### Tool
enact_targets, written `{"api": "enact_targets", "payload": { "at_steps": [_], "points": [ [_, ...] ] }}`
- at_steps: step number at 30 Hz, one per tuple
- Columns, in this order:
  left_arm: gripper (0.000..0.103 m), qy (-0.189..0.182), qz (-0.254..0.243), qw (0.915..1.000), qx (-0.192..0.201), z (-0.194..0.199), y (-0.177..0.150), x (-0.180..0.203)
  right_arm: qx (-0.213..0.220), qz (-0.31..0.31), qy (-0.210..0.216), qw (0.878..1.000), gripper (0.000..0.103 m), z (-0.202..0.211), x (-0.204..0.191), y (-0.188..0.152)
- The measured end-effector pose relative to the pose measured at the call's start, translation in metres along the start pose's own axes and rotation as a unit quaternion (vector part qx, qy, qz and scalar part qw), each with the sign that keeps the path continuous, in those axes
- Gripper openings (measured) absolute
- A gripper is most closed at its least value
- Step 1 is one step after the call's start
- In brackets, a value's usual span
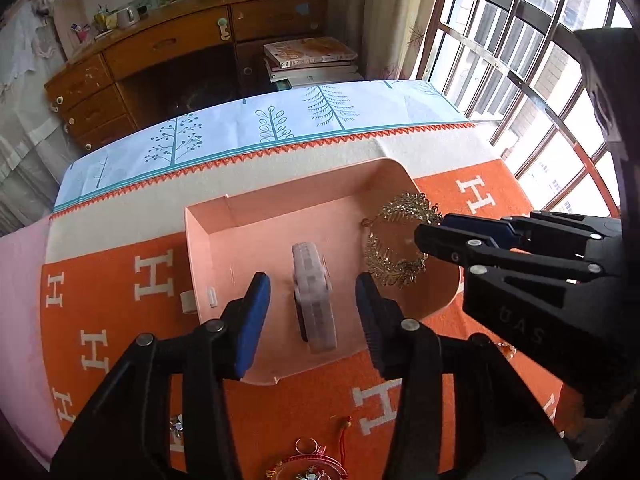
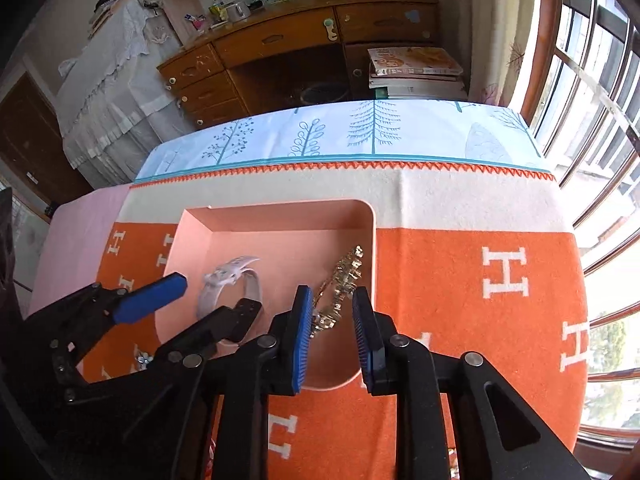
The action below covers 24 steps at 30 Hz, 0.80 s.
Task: Organize jewelry
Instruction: 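Lower the watch into the pink box with the left tool while the right tool drops the comb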
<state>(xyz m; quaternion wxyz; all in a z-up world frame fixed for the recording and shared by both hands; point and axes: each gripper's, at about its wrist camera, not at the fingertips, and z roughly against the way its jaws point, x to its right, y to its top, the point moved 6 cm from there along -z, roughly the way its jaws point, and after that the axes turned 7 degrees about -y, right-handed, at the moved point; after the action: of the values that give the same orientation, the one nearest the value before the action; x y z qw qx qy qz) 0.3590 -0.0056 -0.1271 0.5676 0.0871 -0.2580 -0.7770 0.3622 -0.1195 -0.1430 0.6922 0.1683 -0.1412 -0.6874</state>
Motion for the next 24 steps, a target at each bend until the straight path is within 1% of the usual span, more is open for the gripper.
{"api": "enact_targets", "payload": {
  "at_steps": [1, 4, 8, 12, 14, 15, 17, 19, 24],
  "points": [
    [0.041, 0.000, -0.001, 1.0000, -0.001, 0.001, -0.002, 0.001, -0.007, -0.002, -0.002, 1.000, 0.021, -0.004, 0.002, -0.002],
    [0.041, 0.002, -0.006, 1.0000, -0.002, 0.003, -0.005, 0.003, -0.014, -0.007, 0.008, 1.000, 0.021, -0.011, 0.003, -0.007],
    [0.041, 0.004, -0.004, 1.0000, 0.001, 0.008, -0.006, 0.002, -0.019, -0.012, 0.029, 0.999, 0.021, -0.018, -0.004, -0.009],
    [0.041, 0.003, 0.004, 1.0000, 0.000, 0.014, -0.005, -0.002, -0.012, -0.017, 0.044, 0.999, 0.021, -0.012, -0.008, -0.008],
    [0.041, 0.001, 0.005, 1.0000, 0.000, 0.018, -0.006, -0.001, -0.008, -0.013, 0.044, 0.999, 0.021, -0.003, -0.010, -0.009],
    [0.041, 0.001, 0.004, 1.0000, -0.001, 0.020, -0.007, -0.001, -0.008, -0.012, 0.045, 0.999, 0.023, 0.002, -0.010, -0.011],
    [0.042, 0.001, 0.002, 1.0000, 0.002, 0.026, -0.008, 0.001, -0.003, -0.017, 0.052, 0.998, 0.039, 0.013, -0.008, -0.014],
    [0.042, -0.002, 0.002, 1.0000, 0.005, 0.031, -0.009, 0.003, 0.012, -0.023, 0.054, 0.998, 0.044, 0.025, -0.003, -0.019],
    [0.042, 0.000, 0.009, 0.9998, 0.015, 0.047, -0.013, 0.007, 0.027, -0.039, 0.075, 0.996, 0.044, 0.051, 0.012, -0.034]
  ]
}}
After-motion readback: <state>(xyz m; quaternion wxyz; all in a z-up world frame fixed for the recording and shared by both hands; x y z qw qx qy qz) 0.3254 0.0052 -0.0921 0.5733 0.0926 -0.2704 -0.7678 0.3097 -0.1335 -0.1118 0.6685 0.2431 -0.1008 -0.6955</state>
